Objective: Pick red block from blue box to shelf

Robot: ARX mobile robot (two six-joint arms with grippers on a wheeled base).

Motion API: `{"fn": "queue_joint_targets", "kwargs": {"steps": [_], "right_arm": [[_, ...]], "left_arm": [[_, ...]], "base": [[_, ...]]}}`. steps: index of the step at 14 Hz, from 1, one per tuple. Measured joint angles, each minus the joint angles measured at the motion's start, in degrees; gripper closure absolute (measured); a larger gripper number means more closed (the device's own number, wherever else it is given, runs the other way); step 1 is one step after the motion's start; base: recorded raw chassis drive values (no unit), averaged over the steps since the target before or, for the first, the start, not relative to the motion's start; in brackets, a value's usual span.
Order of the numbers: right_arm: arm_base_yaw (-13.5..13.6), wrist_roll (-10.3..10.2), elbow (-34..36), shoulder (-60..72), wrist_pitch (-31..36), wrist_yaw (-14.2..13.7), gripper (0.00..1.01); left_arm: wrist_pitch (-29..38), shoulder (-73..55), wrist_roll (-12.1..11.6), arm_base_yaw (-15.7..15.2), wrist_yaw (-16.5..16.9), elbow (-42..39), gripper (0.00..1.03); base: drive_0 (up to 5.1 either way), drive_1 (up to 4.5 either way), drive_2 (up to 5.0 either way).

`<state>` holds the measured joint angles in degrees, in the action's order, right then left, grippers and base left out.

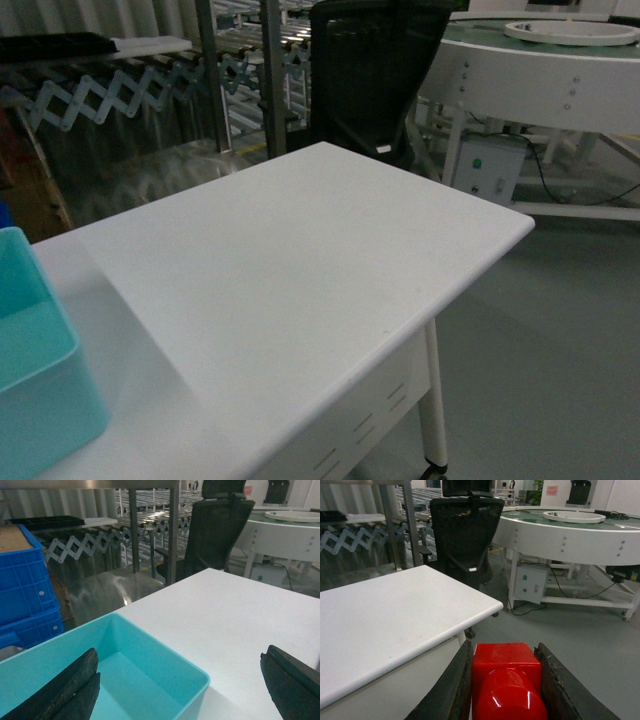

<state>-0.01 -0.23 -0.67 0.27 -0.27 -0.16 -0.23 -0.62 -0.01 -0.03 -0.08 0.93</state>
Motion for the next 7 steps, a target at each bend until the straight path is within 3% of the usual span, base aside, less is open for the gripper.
{"fn": "queue_joint_targets", "kwargs": {"steps": [7], "right_arm": [[0.0,0.0,0.0,0.0,0.0,0.0,0.73]], "left_arm": [[0.0,0.0,0.0,0.0,0.0,0.0,0.05]], "base": [[-1.9,-1.86,-1.9]]}}
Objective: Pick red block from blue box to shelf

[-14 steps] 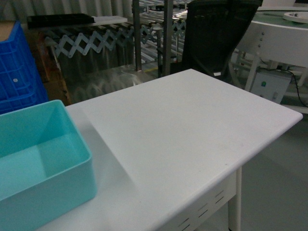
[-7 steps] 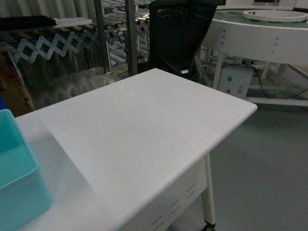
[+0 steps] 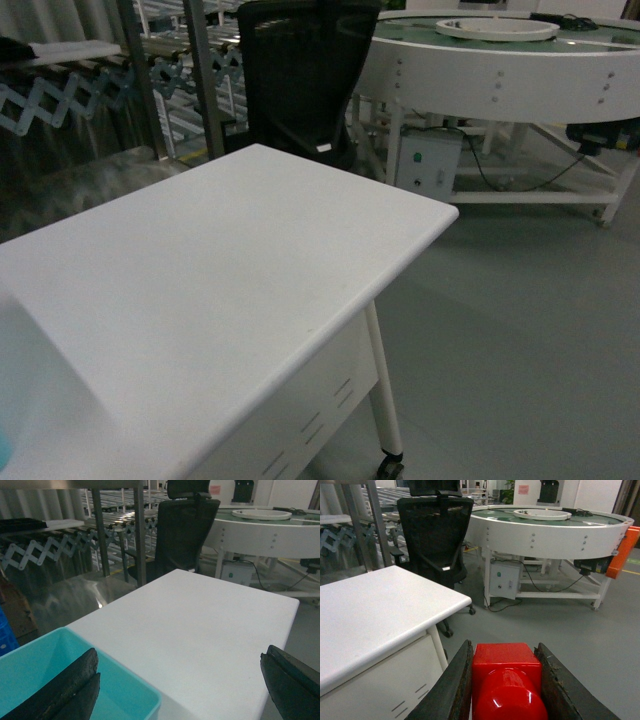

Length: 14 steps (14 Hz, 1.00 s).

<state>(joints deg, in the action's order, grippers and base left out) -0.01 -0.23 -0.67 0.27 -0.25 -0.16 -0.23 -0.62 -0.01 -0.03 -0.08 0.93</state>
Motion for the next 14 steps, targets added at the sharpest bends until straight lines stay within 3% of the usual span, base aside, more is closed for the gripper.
{"fn": "queue_joint_targets", "kwargs": {"steps": [14], "right_arm": [[0.0,0.0,0.0,0.0,0.0,0.0,0.73]], "left_arm": [[0.0,0.0,0.0,0.0,0.0,0.0,0.05]], "base": [[-1.9,-1.86,-1.9]]}}
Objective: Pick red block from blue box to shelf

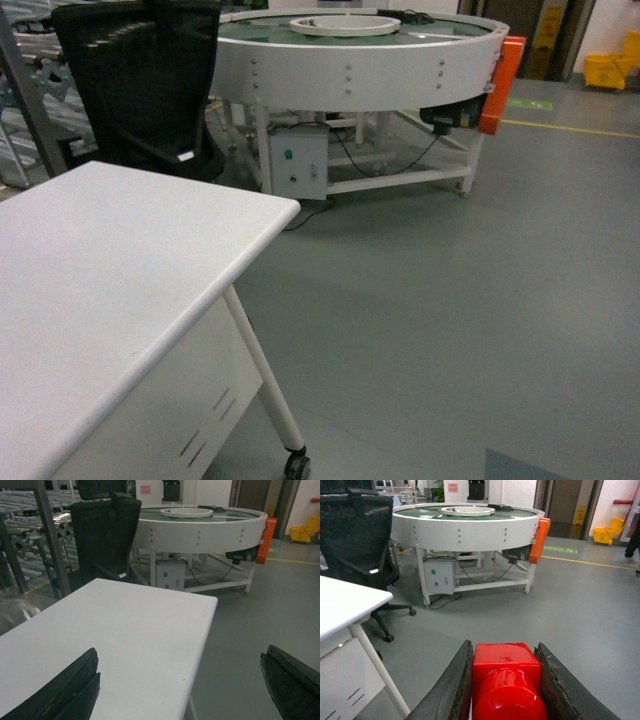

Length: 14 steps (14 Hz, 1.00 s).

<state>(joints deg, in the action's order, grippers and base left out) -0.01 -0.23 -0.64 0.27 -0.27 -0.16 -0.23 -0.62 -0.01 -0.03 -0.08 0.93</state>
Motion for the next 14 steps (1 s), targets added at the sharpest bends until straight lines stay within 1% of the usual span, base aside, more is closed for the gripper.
{"fn": "queue_joint_targets", "kwargs": {"steps": [14], "right_arm": [[0.0,0.0,0.0,0.0,0.0,0.0,0.73]], "left_arm": [[0.0,0.0,0.0,0.0,0.0,0.0,0.05]], "base": [[-1.9,-1.86,-1.9]]}}
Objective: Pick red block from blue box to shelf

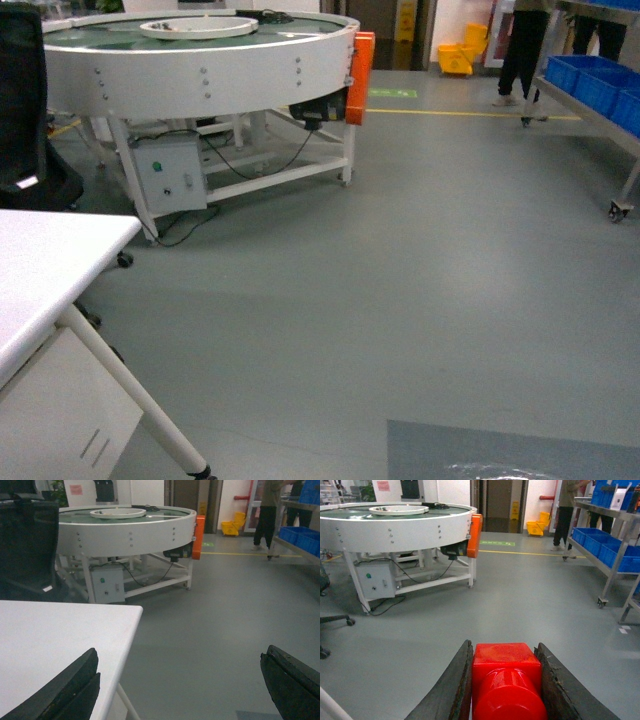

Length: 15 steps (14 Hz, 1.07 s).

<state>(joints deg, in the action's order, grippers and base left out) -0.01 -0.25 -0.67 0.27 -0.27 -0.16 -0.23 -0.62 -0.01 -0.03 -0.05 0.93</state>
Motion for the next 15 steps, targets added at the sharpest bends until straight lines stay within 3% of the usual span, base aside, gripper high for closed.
{"fn": "queue_joint_targets", "kwargs": {"steps": [15], "right_arm": [[0.0,0.0,0.0,0.0,0.0,0.0,0.73]], "left_arm": [[0.0,0.0,0.0,0.0,0.0,0.0,0.05]], "base": [[-1.5,-1.48,-1.5]]}}
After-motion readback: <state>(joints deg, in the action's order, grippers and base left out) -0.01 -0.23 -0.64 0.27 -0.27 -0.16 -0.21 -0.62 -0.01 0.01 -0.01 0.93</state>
